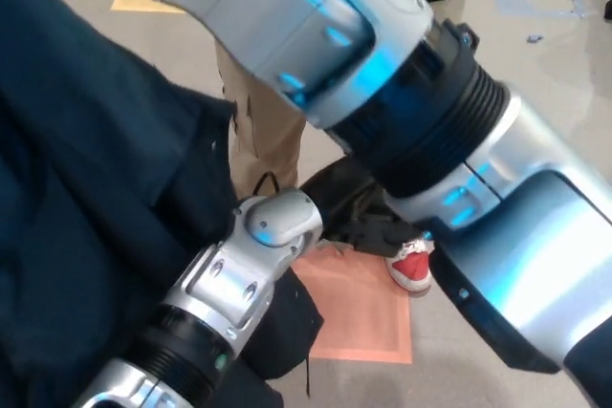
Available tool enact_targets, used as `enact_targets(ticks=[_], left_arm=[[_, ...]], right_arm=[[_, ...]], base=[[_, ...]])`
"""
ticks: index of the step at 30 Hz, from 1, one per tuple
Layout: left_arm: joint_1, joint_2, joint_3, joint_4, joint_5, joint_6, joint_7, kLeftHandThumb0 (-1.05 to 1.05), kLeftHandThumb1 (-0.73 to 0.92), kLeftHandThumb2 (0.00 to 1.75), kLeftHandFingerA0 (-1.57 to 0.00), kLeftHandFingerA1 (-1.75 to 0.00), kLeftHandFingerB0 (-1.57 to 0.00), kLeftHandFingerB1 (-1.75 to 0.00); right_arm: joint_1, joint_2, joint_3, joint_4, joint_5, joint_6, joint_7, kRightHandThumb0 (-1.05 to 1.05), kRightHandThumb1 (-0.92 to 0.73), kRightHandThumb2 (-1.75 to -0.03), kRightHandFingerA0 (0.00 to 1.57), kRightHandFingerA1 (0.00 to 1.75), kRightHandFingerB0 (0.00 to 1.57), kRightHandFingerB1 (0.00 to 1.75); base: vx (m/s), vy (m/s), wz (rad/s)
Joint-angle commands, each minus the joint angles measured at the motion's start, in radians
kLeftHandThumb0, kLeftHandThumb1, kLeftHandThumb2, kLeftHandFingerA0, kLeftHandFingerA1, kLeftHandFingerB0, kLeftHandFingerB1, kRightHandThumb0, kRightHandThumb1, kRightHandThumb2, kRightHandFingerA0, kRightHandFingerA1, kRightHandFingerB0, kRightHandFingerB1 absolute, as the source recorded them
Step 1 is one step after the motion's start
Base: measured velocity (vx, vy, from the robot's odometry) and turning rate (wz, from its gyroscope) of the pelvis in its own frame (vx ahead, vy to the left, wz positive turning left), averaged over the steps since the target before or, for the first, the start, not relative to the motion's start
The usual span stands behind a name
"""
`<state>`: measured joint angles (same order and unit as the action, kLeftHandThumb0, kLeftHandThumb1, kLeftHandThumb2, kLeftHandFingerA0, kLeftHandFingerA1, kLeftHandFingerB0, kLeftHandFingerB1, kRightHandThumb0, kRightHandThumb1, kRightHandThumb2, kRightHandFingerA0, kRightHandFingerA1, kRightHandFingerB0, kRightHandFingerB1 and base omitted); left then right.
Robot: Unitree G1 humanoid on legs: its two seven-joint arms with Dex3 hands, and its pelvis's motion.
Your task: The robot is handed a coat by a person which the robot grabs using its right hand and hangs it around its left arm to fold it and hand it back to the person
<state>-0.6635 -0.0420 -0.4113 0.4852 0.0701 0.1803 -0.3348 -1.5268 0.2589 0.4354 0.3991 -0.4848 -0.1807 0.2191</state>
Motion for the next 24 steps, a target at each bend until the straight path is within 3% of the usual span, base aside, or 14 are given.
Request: enact_targets(ticks=[1,3,4,7,8,10,11,18,24], left_arm=[[-0.291,0.068,0.339,0.456,-0.177,-0.177,0.094,-0.71,0.83,0.66,-0.21,-0.29,-0.28,-0.30],[-0.317,0.066,0.379,0.491,-0.190,-0.174,0.094,-0.74,0.81,0.65,-0.18,-0.29,-0.23,-0.29],[-0.339,0.079,0.398,0.525,-0.190,-0.188,0.094,-0.67,0.79,0.65,-0.31,-0.31,-0.30,-0.30],[-0.385,0.103,0.419,0.587,-0.159,-0.203,0.105,-0.70,0.84,0.65,-0.21,-0.29,-0.22,-0.29],[-0.393,0.111,0.428,0.598,-0.159,-0.206,0.106,-0.36,0.49,1.06,0.00,-0.48,0.00,-0.47],[-0.410,0.125,0.451,0.628,-0.150,-0.221,0.104,-0.36,0.49,1.06,0.00,-0.48,0.00,-0.46],[-0.422,0.131,0.462,0.647,-0.140,-0.228,0.106,-0.70,0.83,0.65,-0.20,-0.31,-0.21,-0.30],[-0.430,0.159,0.517,0.693,-0.128,-0.261,0.106,-0.68,0.83,0.65,-0.21,-0.33,-0.21,-0.31],[-0.420,0.184,0.546,0.724,-0.112,-0.285,0.098,-0.70,0.81,0.65,-0.20,-0.32,-0.20,-0.30]], right_arm=[[-0.104,-0.136,-0.194,-0.277,0.068,0.273,0.148,-0.41,-0.86,-0.66,1.04,0.71,1.06,0.70],[-0.109,-0.154,-0.216,-0.302,0.086,0.288,0.167,-0.39,-0.87,-0.66,1.02,0.63,1.07,0.72],[-0.114,-0.180,-0.245,-0.329,0.102,0.301,0.178,-0.37,-0.87,-0.67,1.03,0.59,1.12,0.73],[-0.121,-0.208,-0.306,-0.390,0.157,0.375,0.213,-0.35,-0.85,-0.65,1.00,0.57,1.17,0.76],[-0.126,-0.230,-0.329,-0.399,0.174,0.380,0.220,-0.37,-0.83,-0.65,1.01,0.57,1.13,0.72],[-0.130,-0.270,-0.369,-0.420,0.184,0.398,0.225,-0.38,-0.82,-0.64,1.01,0.55,1.11,0.69],[-0.130,-0.293,-0.391,-0.433,0.184,0.421,0.229,-0.38,-0.83,-0.65,0.98,0.53,1.13,0.69],[-0.078,-0.400,-0.522,-0.442,0.280,0.493,0.263,-0.38,-0.85,-0.67,1.00,0.52,1.15,0.67],[0.072,-0.557,-0.649,-0.546,0.304,0.600,0.304,-0.34,-0.88,-0.66,1.04,0.52,1.14,0.61]], base=[[0.00,0.000,0.00],[0.00,0.000,0.00],[0.00,0.000,0.00],[0.00,0.000,0.00],[0.00,0.000,0.00],[0.00,0.000,0.00],[0.00,0.000,0.00],[0.00,0.000,0.00],[0.00,0.000,0.00]])
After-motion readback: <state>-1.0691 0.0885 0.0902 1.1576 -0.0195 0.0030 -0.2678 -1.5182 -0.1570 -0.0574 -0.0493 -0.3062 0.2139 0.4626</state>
